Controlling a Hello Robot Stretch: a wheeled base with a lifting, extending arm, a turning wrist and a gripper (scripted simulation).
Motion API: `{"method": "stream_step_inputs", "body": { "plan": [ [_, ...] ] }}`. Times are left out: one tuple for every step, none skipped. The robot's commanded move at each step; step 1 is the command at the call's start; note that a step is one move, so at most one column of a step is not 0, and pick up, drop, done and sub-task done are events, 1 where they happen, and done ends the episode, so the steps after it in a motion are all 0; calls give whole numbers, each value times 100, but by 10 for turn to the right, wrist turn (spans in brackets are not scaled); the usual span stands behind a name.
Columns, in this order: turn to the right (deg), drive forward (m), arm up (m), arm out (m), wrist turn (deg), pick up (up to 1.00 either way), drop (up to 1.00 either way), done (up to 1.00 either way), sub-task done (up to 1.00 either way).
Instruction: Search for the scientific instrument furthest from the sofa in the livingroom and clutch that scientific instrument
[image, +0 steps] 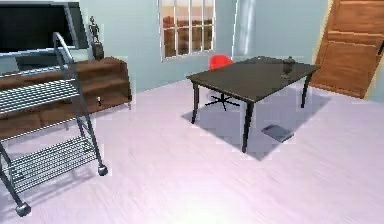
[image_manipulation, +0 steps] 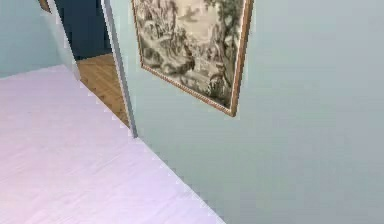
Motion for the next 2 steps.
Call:
{"method": "stream_step_inputs", "body": {
  "plan": [
    [360,0,0,0,0,0,0,0,0],
    [0,100,0,0,0,0,0,0,0]
  ]
}}
